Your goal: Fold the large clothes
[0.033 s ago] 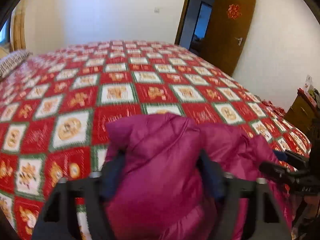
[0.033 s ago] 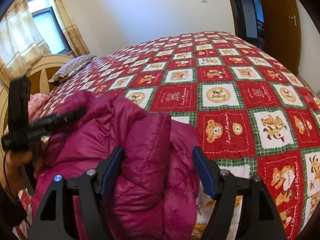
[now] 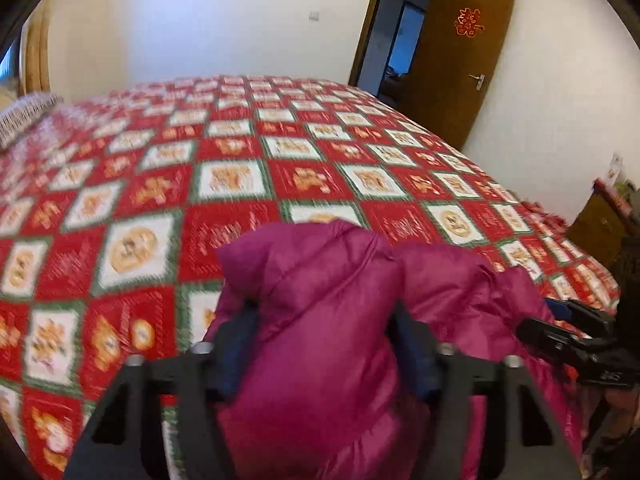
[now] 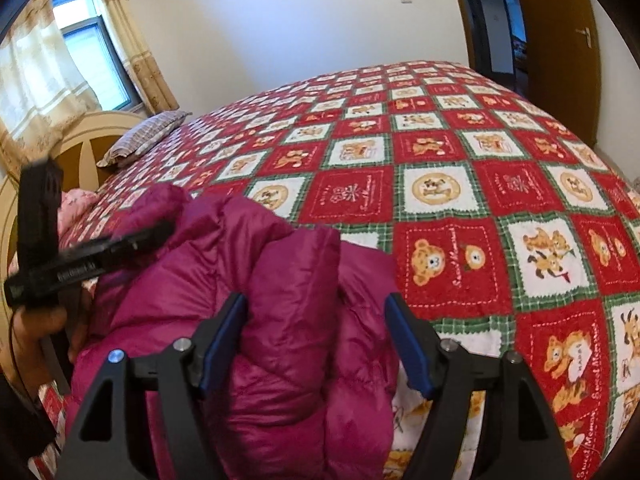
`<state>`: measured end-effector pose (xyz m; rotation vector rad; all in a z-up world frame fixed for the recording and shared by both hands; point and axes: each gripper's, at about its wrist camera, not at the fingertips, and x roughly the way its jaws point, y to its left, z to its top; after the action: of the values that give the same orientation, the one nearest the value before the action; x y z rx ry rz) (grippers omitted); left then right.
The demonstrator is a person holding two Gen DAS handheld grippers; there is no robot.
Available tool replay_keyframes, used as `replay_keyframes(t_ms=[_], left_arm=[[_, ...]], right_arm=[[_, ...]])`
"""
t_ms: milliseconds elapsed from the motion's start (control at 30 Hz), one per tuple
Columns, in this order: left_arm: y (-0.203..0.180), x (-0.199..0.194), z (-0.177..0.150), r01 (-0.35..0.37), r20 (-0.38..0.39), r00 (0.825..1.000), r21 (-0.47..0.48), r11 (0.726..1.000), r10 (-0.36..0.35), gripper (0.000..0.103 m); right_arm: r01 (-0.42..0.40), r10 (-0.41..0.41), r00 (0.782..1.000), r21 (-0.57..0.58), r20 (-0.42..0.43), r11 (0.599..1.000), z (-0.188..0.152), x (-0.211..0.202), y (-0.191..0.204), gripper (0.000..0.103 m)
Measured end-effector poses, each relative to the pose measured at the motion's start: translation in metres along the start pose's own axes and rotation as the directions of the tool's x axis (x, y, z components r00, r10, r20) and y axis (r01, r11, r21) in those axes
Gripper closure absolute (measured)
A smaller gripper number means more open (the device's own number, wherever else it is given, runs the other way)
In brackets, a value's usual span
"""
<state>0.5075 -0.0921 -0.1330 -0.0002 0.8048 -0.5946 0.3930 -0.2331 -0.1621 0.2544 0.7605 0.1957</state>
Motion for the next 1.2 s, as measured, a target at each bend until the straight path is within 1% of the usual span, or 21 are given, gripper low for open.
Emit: replay_keyframes(t_ms=[233,333,433,467,533,567,633,700,733,833,867,900,1000,1067,1133,1200], left_arm=[[-0.001,-0.003,-0.007,-0.027,0.002,1.0,-0.015,1.0,0.027,0.056],[0.0,-0.004,-0.007,-0.035,0.009,0.999,-0.02,0.999,0.035,0.057],[-0.003,-0.005,-0.008,-0.063,0.011,0.998,-0.008,0.998,0.063,0.057],[-0.004,-0.006,-0.008,-0.074,0.012,0.997,-0.007,0.997,0.074,0.055],[-0.007,-0.01,-0.007,-0.115,0.014,0.993,-0.006,0.993,0.115,0.046],[-0.009,-0.016,-0.006,-0.149,0.029,0.988,-0.007,0.989,0.149,0.042],[-0.009,-0.03,-0.008,-0.193,0.062,0.979,-0.03,0.981,0.194,0.03],[-0.005,-0.044,-0.011,-0.234,0.077,0.968,-0.073,0.97,0.239,0.026],[-0.002,-0.051,-0.014,-0.25,0.078,0.963,-0.096,0.963,0.258,0.025],[0.011,-0.079,-0.035,-0.271,0.088,0.953,-0.182,0.945,0.29,0.023],[0.015,-0.086,-0.044,-0.28,0.085,0.949,-0.21,0.937,0.303,0.022],[0.019,-0.09,-0.055,-0.291,0.065,0.947,-0.231,0.928,0.313,0.021],[0.023,-0.093,-0.083,-0.271,0.033,0.956,-0.283,0.92,0.292,0.021],[0.018,-0.088,-0.098,-0.253,0.031,0.961,-0.3,0.92,0.274,0.021],[0.014,-0.081,-0.105,-0.24,0.028,0.965,-0.311,0.92,0.261,0.02],[0.01,-0.075,-0.107,-0.242,0.025,0.964,-0.315,0.918,0.263,0.019]], right_arm=[[0.012,-0.012,1.0,0.006,-0.006,1.0,0.001,0.002,0.003,0.029],[0.031,-0.031,0.999,0.008,-0.013,0.999,0.001,0.004,0.002,0.027],[0.046,-0.046,0.999,0.005,-0.014,0.999,0.0,0.006,0.002,0.026],[0.05,-0.049,0.999,0.005,-0.018,0.999,0.0,0.007,0.003,0.025],[0.053,-0.053,0.998,0.003,-0.024,0.999,-0.002,0.008,0.002,0.025],[0.055,-0.055,0.998,0.004,-0.025,0.998,-0.002,0.008,0.002,0.025],[0.061,-0.061,0.998,0.011,-0.029,0.998,-0.002,0.009,0.0,0.022],[0.06,-0.06,0.998,0.016,-0.029,0.998,-0.003,0.007,-0.002,0.021],[0.059,-0.059,0.998,0.02,-0.031,0.998,-0.003,0.006,-0.001,0.018],[0.05,-0.049,0.998,0.013,-0.03,0.999,-0.005,0.0,-0.002,0.015],[0.044,-0.044,0.999,0.011,-0.028,0.999,-0.006,-0.003,-0.003,0.015],[0.034,-0.033,0.999,0.012,-0.028,0.999,-0.008,-0.006,-0.004,0.015],[0.018,-0.017,0.999,0.022,-0.028,1.0,-0.013,-0.01,-0.007,0.014],[0.009,-0.008,0.999,0.029,-0.034,1.0,-0.017,-0.009,-0.008,0.014],[-0.002,0.003,0.999,0.036,-0.047,0.999,-0.022,-0.007,-0.009,0.014],[-0.014,0.017,0.998,0.043,-0.06,0.999,-0.026,-0.004,-0.011,0.014]])
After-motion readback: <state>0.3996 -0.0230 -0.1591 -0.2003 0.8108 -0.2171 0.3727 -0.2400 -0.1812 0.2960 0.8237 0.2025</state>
